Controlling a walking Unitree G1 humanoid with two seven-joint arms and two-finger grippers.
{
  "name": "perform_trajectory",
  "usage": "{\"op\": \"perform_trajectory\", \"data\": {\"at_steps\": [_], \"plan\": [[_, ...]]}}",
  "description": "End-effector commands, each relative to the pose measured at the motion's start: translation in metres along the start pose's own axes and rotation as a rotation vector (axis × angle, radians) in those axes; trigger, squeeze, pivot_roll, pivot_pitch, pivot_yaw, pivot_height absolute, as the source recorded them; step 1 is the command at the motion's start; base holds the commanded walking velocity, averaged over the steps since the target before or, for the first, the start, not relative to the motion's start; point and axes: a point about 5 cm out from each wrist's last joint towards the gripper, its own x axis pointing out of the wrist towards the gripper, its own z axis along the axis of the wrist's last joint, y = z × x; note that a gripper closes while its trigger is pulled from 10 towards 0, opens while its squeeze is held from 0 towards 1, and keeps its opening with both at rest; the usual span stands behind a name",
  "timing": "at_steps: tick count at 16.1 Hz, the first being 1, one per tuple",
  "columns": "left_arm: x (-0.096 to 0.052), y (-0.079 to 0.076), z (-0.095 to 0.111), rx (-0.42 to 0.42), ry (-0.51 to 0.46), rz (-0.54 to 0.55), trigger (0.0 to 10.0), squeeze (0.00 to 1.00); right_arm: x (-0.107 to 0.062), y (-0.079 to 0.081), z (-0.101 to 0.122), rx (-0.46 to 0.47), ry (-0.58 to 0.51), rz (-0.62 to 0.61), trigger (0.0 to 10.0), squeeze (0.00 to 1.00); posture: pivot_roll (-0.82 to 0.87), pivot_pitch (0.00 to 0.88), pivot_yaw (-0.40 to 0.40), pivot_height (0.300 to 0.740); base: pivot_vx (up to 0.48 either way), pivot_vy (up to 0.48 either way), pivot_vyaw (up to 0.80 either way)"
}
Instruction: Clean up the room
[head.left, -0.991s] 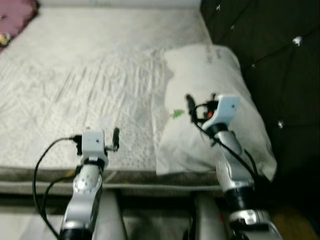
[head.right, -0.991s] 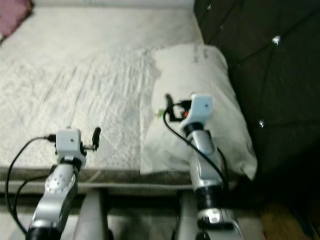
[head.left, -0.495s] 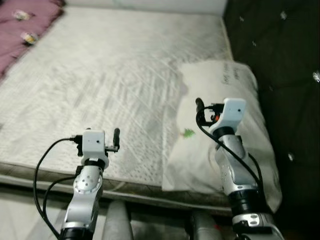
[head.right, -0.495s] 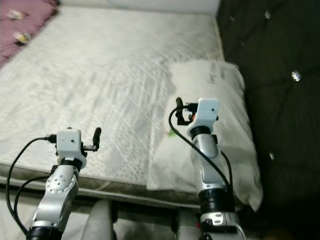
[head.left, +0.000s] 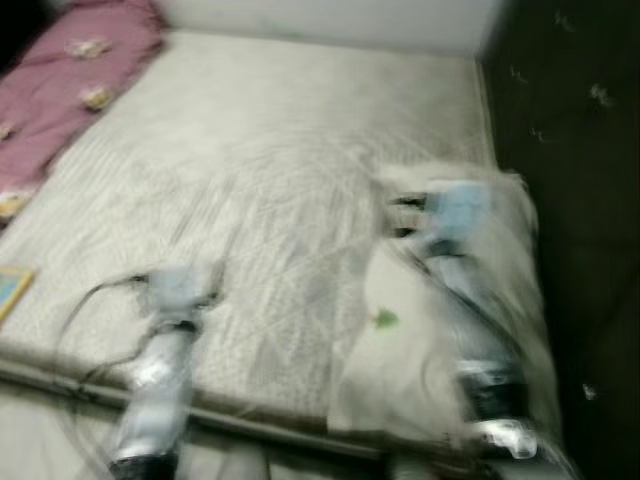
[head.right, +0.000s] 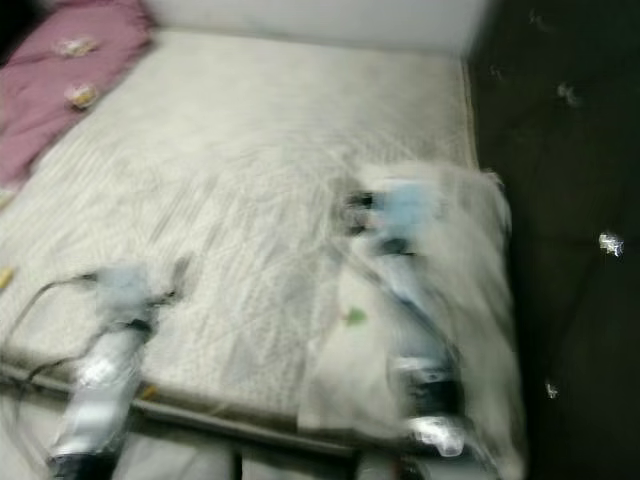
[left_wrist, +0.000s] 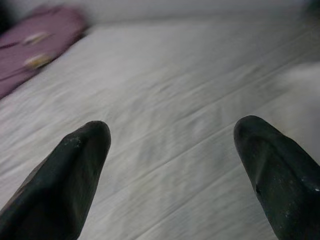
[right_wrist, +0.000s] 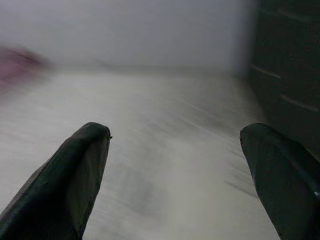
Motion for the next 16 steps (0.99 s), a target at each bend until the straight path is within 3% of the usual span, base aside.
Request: {"op": "perform_trajectory", "data": {"at_steps": [1,7,8,10,11,16], "plan": [[-0.008,0.022,-0.009,0.037,0.031,0.064,10.0,0.00,0.003,0.025,0.006,0.036,-0.022,0.061,10.0,0.00,0.01,0.021,0.014,0.740,0.000,0.000,0.00],[-0.008,0.022,-0.013,-0.025,0.079,0.076,10.0,0.00,-0.002,0.025,0.001,0.026,-0.001,0.053,10.0,0.00,0.00,0.016,0.012,0.740,0.000,0.000,0.00],[-0.009,0.022,-0.012,-0.004,0.085,0.073,10.0,0.00,-0.001,0.026,0.001,0.025,-0.002,0.054,10.0,0.00,0.00,0.016,0.012,0.740,0.000,0.000,0.00],[-0.004,0.016,-0.001,-0.008,0.021,0.003,10.0,0.00,0.002,0.029,0.005,0.034,-0.022,0.060,10.0,0.00,0.00,0.037,0.011,0.740,0.000,0.000,0.00],[-0.003,0.018,0.000,-0.031,0.027,0.025,10.0,0.00,0.002,0.032,0.007,0.031,-0.032,0.069,10.0,0.00,0.00,0.056,0.011,0.740,0.000,0.000,0.00],[-0.006,0.019,-0.001,0.014,0.025,0.047,10.0,0.00,0.002,0.034,0.008,0.033,-0.027,0.074,10.0,0.00,0.00,0.080,0.022,0.740,0.000,0.000,0.00]]}}
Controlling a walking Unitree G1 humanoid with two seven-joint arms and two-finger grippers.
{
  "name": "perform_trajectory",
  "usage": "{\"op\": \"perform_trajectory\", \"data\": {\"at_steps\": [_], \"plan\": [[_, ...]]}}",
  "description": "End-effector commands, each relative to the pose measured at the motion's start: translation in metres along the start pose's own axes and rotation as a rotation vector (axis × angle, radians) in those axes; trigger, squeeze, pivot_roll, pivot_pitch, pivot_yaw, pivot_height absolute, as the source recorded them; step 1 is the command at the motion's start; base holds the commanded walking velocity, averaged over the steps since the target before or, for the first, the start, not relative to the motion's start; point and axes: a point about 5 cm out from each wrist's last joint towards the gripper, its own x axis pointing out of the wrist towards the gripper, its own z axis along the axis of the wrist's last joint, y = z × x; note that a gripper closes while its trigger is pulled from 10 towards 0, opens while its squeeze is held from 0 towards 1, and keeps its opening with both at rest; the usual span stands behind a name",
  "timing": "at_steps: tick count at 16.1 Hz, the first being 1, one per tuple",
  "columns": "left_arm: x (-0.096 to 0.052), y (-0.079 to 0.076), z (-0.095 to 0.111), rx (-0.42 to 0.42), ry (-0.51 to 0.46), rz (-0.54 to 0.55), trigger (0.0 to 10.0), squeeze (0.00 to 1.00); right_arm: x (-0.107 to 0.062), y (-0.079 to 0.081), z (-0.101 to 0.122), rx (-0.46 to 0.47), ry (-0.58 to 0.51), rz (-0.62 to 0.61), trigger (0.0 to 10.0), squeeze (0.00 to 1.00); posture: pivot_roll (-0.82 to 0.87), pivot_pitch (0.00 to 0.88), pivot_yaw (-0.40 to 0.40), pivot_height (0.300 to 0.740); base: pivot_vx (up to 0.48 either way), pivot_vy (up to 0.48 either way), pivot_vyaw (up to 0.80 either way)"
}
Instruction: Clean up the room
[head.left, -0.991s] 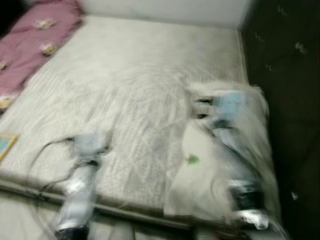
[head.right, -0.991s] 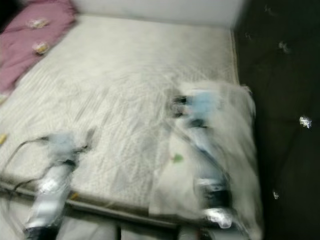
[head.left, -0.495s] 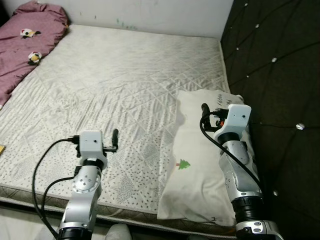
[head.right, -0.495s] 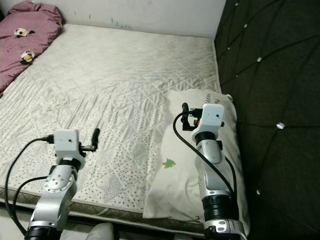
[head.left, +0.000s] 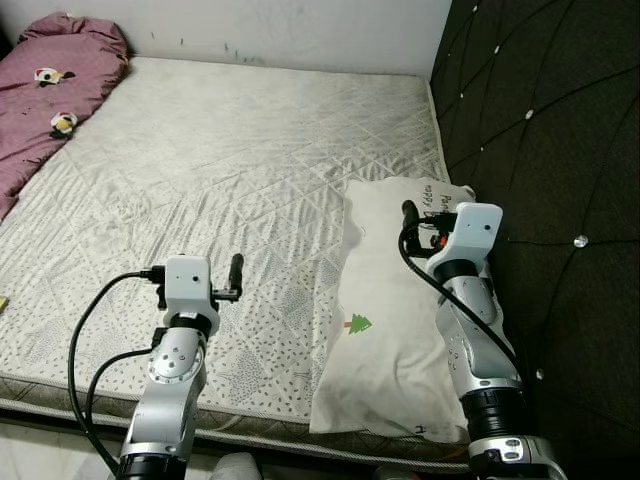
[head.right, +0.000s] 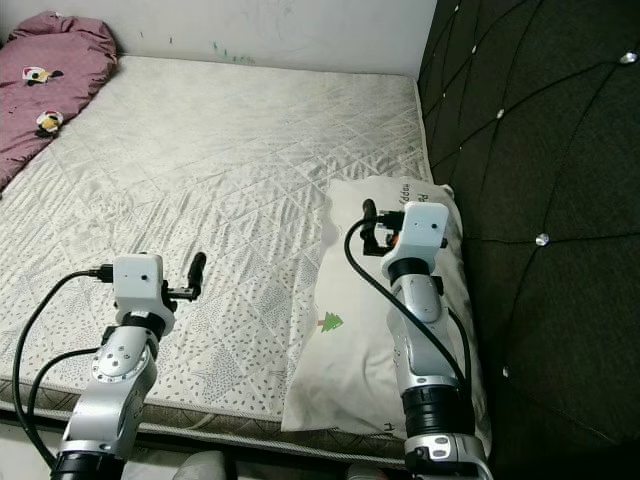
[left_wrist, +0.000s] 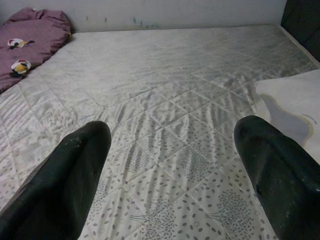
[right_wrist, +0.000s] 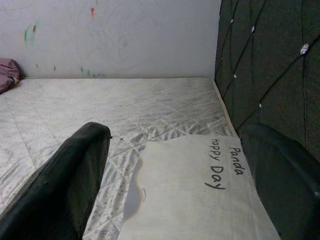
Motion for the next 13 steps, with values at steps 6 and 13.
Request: {"op": "perform_trajectory", "data": {"at_steps": [6,13], "plan": [[-0.001,0.001,0.004,0.012,-0.029,0.028,10.0,0.00,0.002,0.007,0.002,0.026,0.007,0.021,10.0,0.00,0.01,0.061,0.011,0.740,0.000,0.000,0.00],[0.005,-0.010,0.000,-0.009,-0.017,-0.023,10.0,0.00,-0.002,0.014,-0.018,0.054,0.054,0.009,10.0,0.00,0.03,0.020,-0.016,0.740,0.000,0.046,0.00]]}}
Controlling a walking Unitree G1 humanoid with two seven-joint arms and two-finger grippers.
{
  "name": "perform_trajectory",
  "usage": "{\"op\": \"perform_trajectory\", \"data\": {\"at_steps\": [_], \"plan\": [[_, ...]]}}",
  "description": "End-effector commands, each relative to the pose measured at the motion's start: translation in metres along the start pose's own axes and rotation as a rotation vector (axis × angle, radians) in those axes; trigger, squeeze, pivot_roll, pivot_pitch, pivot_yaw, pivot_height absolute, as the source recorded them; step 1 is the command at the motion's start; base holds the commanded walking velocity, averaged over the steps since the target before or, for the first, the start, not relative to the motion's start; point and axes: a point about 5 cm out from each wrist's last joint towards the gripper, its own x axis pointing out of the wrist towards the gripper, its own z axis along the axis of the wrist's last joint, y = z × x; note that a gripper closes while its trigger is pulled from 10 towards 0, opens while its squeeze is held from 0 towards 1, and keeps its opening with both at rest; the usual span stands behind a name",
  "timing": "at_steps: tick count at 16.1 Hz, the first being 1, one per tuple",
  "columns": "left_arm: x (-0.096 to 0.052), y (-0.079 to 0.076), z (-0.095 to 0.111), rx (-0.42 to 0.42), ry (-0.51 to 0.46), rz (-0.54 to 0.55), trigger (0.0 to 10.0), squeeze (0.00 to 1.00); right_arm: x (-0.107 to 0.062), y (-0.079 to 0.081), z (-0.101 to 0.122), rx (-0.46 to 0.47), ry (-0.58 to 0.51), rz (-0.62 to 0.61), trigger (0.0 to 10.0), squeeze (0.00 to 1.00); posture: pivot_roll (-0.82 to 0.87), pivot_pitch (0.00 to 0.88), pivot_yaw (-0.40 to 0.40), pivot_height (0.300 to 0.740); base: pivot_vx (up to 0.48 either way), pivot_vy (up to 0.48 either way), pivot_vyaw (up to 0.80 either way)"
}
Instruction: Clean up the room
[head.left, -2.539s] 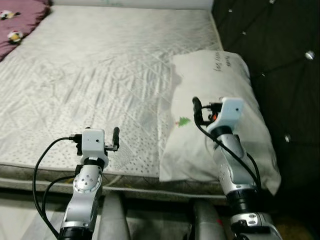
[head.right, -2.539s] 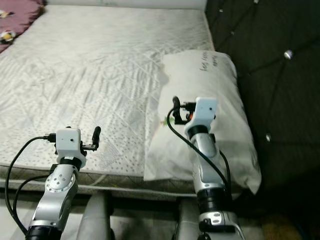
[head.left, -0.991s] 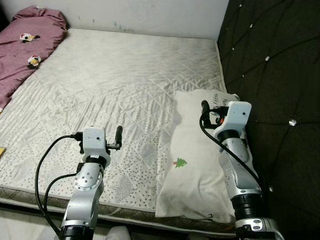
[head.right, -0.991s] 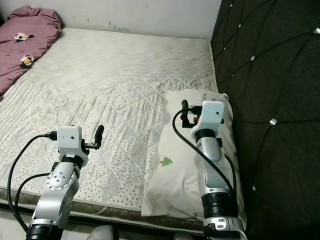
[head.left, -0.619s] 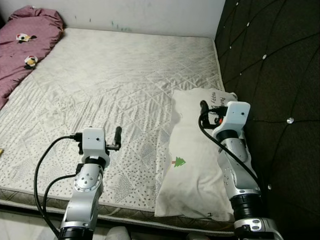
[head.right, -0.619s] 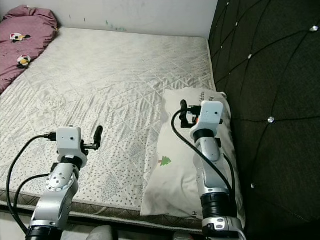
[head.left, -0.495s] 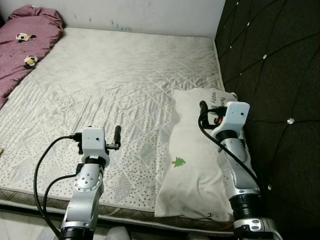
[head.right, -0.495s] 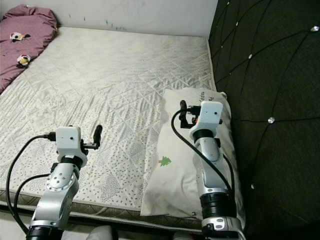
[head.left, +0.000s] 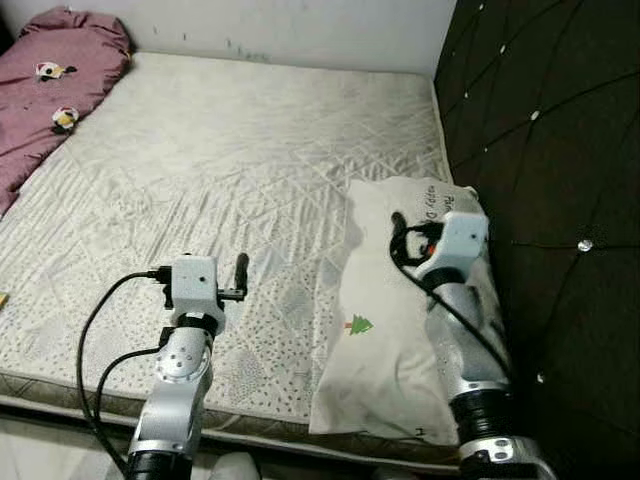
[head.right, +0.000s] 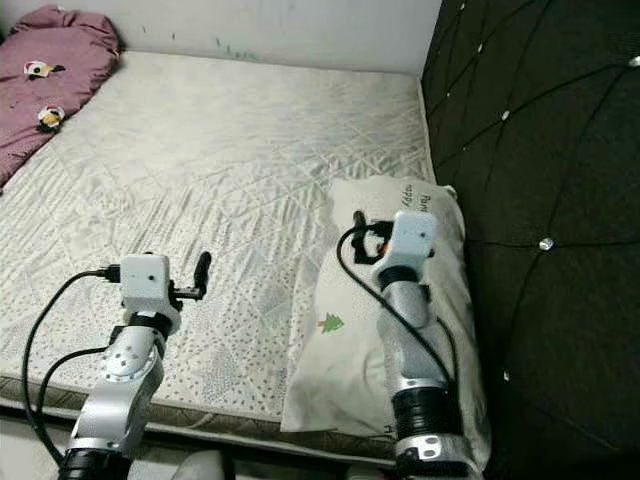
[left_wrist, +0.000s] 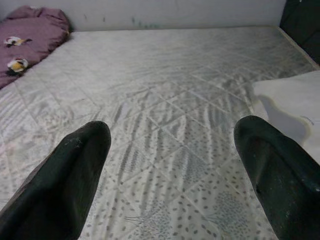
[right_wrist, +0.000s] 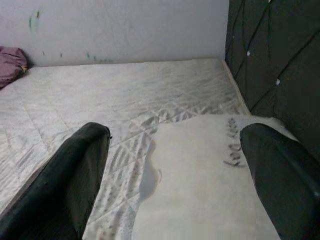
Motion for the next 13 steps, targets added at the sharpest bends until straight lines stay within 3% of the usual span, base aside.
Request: {"op": "perform_trajectory", "data": {"at_steps": [1,3,7,10,13], "plan": [[0.002,-0.003,0.002,-0.020,-0.018,-0.029,10.0,0.00,0.001,0.004,0.000,0.010,-0.002,0.001,10.0,0.00,0.03,0.019,-0.017,0.740,0.000,0.480,0.00],[0.002,-0.006,0.003,-0.048,-0.028,-0.058,10.0,0.00,-0.003,0.014,-0.005,0.016,0.006,0.024,10.0,0.00,0.03,0.013,-0.022,0.740,0.000,0.480,0.00],[0.001,-0.016,-0.003,-0.072,-0.015,-0.139,10.0,0.00,-0.004,-0.001,-0.012,-0.012,0.032,-0.009,10.0,0.00,0.03,0.000,-0.055,0.740,0.000,0.480,0.00],[0.003,-0.019,-0.002,-0.081,-0.019,-0.157,10.0,0.00,-0.001,-0.001,-0.009,-0.013,0.019,-0.013,10.0,0.00,0.02,0.000,-0.040,0.740,0.000,0.480,0.00],[0.004,-0.021,-0.002,-0.075,-0.030,-0.177,10.0,0.00,-0.003,0.003,-0.012,-0.011,0.016,0.002,10.0,0.00,0.02,0.000,-0.027,0.740,0.000,0.480,-0.48]]}}
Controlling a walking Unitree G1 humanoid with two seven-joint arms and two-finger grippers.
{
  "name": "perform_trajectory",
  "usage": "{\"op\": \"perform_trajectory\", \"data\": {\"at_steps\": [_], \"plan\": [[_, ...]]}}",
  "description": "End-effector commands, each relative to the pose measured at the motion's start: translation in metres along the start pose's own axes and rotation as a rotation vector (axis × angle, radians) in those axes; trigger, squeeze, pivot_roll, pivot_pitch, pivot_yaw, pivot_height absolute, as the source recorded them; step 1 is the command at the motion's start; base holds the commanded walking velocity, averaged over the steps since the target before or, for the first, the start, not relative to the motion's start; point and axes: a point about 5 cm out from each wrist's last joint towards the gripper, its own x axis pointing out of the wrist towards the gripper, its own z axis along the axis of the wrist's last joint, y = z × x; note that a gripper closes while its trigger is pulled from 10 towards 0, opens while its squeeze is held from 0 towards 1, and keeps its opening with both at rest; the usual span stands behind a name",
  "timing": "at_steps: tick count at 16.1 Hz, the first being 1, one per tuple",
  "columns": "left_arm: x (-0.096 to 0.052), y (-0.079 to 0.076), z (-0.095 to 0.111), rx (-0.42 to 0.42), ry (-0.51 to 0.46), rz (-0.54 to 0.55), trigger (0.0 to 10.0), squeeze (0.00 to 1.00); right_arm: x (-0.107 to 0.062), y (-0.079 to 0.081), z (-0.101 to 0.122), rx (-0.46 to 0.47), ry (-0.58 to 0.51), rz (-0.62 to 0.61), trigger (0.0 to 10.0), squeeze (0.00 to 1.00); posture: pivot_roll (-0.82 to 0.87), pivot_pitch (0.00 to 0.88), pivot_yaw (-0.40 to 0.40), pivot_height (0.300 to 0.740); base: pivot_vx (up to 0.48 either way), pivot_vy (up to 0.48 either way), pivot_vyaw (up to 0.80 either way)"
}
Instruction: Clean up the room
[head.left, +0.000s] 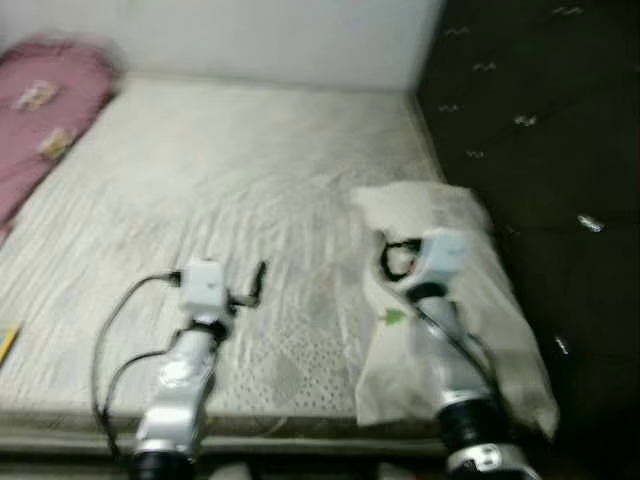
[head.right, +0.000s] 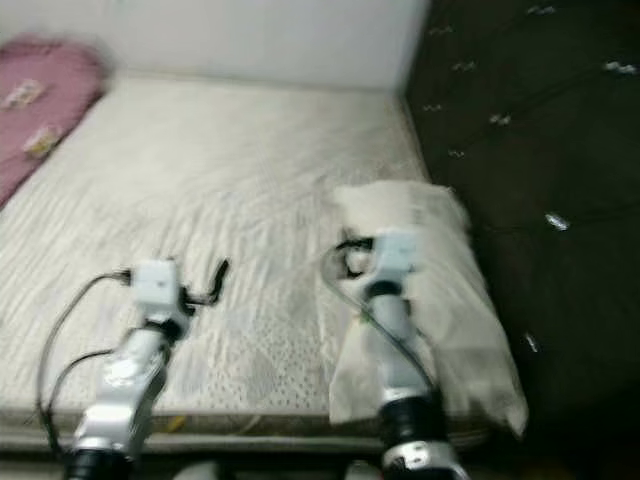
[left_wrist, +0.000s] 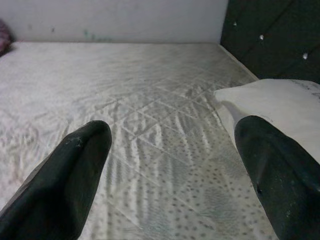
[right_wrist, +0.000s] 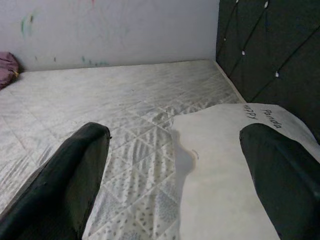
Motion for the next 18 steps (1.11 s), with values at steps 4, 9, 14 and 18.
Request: {"op": "perform_trajectory", "data": {"at_steps": [4,9,14,18], "plan": [[0.002,-0.013,-0.001,-0.009,-0.005,-0.038,10.0,0.00,-0.001,-0.007,0.001,-0.020,-0.013,0.003,10.0,0.00,0.02,0.000,-0.024,0.740,0.000,0.480,0.00],[0.007,-0.010,0.004,-0.041,-0.029,-0.046,10.0,0.00,0.003,-0.002,0.004,-0.036,-0.024,0.046,10.0,0.00,0.01,0.000,-0.020,0.740,0.000,0.476,0.00],[0.004,-0.005,0.006,-0.055,-0.026,-0.023,10.0,0.00,-0.002,-0.011,0.004,-0.052,-0.028,0.050,10.0,0.00,0.00,0.000,-0.016,0.740,0.000,0.469,0.00],[0.002,-0.005,0.005,-0.055,-0.017,-0.008,10.0,0.00,-0.008,-0.019,-0.001,-0.066,-0.009,0.037,10.0,0.00,-0.01,0.005,-0.014,0.740,0.000,0.469,0.00]]}}
